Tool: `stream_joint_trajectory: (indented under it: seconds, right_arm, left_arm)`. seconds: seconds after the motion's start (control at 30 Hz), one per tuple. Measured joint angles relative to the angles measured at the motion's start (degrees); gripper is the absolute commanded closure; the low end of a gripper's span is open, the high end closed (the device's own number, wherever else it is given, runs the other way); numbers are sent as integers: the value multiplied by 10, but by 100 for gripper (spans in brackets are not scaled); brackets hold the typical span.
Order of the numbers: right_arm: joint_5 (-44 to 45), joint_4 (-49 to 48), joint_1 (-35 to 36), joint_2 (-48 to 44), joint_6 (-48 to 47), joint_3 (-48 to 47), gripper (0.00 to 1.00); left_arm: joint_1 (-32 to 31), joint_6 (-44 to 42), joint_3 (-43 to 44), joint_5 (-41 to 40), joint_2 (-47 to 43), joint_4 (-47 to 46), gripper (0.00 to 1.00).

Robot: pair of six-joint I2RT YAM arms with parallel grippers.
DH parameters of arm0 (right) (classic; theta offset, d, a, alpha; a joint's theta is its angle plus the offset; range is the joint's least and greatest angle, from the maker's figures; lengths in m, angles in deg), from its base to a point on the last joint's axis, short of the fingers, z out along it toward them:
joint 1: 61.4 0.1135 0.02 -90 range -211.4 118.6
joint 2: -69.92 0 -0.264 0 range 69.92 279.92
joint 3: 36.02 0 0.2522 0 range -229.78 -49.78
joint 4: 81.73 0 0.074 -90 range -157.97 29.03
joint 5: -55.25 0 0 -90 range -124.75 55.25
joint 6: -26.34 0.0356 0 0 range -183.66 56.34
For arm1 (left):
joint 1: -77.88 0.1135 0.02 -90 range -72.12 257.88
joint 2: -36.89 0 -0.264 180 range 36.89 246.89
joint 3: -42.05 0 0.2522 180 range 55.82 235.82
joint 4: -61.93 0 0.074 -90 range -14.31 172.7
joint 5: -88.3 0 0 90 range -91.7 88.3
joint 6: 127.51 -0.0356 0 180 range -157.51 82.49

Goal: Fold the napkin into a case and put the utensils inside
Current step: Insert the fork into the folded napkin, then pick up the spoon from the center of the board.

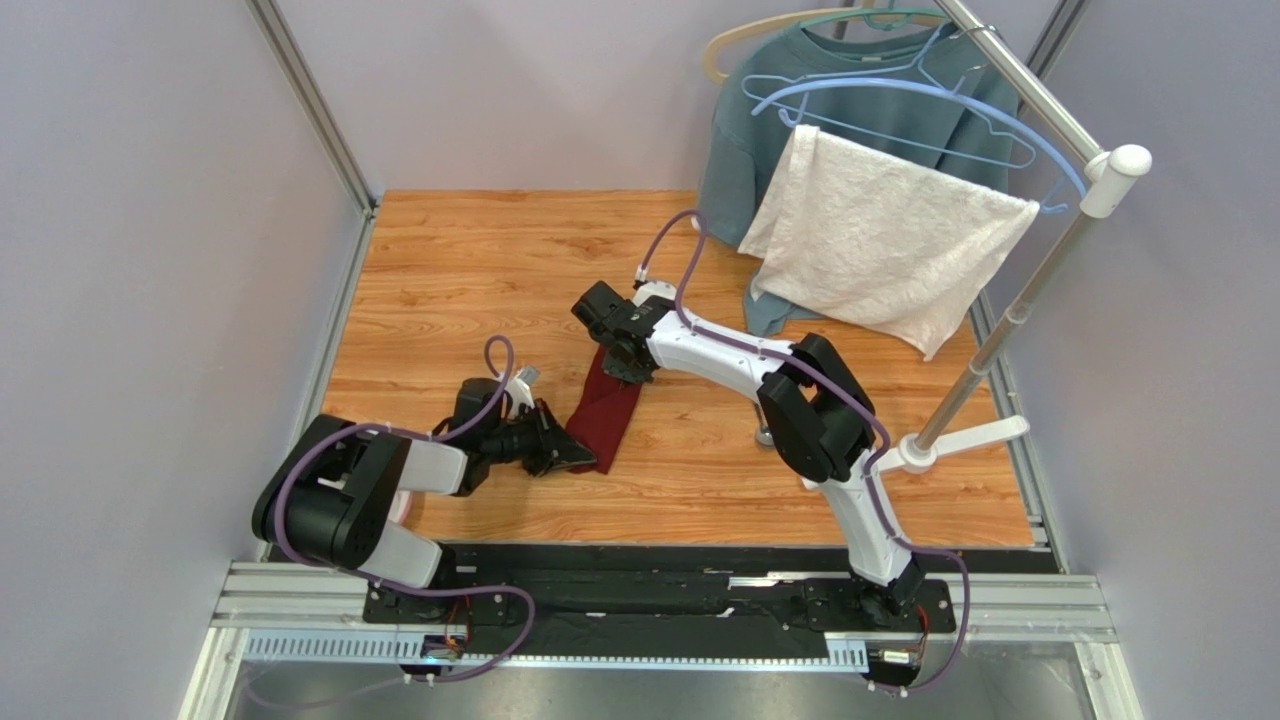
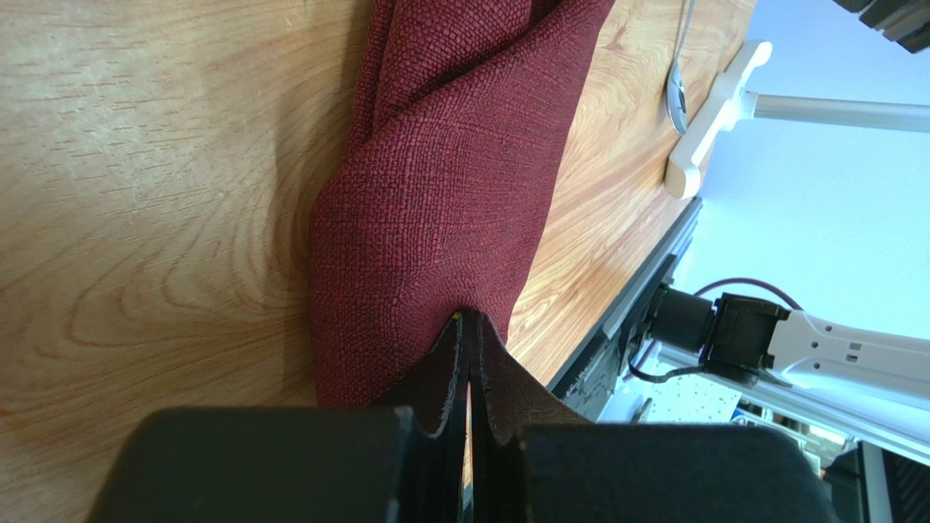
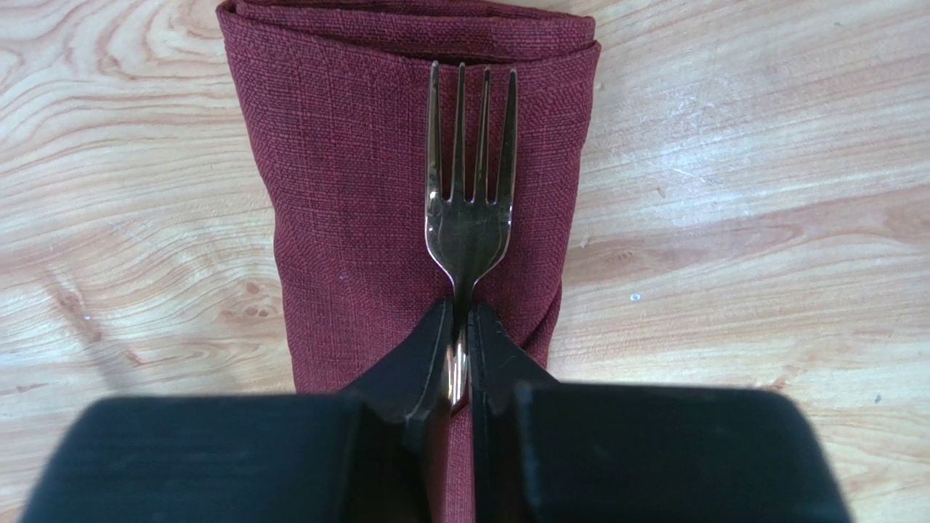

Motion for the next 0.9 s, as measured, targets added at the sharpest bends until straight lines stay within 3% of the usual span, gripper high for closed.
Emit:
stream_joint_trajectory:
  seconds: [0.2, 0.23, 0.27, 0.33, 0.43, 0.57, 0.6, 0.63, 0.7, 0.8, 0.9]
  right_arm:
    - [-26, 13, 9, -21, 1, 20, 64]
    - [-27, 15, 13, -23, 1, 23, 46]
    - [-26, 18, 15, -24, 0, 23, 39]
    - [-22, 25, 19, -28, -10, 22, 26]
    - [6, 49, 22, -42, -48, 21, 16]
    - [31, 51, 7, -102, -117, 52, 16]
    - [26, 42, -12, -143, -155, 88, 17]
    - [14, 28, -31, -173, -186, 117, 18]
    - [-16, -1, -83, -225, -245, 174, 19]
    - [-38, -27, -166, -241, -336, 216, 22]
    - [-57, -52, -203, -226, -400, 244, 28]
  left_arm:
    - [0, 0, 0, 0, 0, 0, 100]
    - [0, -1, 0, 0, 0, 1, 100]
    - [0, -2, 0, 0, -1, 2, 100]
    - [0, -9, 3, -1, -10, 16, 90]
    - [0, -31, 5, -9, -49, 66, 79]
    - [0, -63, 23, -27, -158, 186, 72]
    - [0, -70, 32, -31, -190, 216, 70]
    - [0, -77, 47, -35, -220, 248, 62]
    - [-1, -93, 85, -43, -279, 303, 58]
    - [-1, -104, 143, -35, -323, 344, 58]
    - [-3, -108, 178, -18, -327, 358, 60]
